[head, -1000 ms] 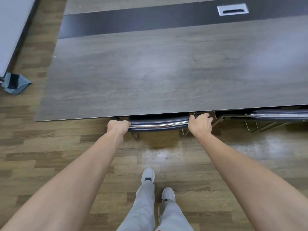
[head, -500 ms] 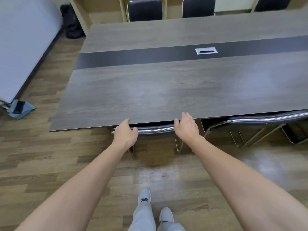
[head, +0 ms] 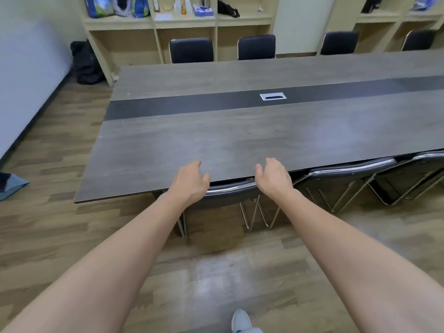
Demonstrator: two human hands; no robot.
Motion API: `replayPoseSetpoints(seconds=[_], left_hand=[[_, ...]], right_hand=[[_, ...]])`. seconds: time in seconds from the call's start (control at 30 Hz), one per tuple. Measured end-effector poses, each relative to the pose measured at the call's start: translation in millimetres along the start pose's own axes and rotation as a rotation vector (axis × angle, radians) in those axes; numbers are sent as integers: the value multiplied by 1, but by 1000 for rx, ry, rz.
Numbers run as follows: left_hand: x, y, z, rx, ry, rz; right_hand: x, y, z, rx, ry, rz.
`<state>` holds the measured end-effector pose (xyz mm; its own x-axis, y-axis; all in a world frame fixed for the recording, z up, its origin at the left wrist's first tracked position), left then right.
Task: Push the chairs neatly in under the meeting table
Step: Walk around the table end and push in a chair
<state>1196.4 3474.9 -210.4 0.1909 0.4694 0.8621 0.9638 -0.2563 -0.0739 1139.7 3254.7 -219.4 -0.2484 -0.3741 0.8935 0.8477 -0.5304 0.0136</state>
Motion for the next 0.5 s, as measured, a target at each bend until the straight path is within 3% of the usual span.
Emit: replayPoseSetpoints(seconds=[0.5], left_hand=[[81, -42, 107, -138, 83, 56]], right_hand=[[-32, -113, 85, -119, 0, -93]])
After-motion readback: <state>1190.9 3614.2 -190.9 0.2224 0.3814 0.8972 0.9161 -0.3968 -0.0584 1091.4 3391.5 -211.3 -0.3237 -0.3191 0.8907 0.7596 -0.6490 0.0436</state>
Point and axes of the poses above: each hand's wrist, its own y-axis towards the middle knuckle, its own x-axis out of the back of the hand, z = x × y, the point moved 8 cm from there along y, towards the middle knuckle, and after that the axes turned 6 degrees about -z, right-handed, at the moved point
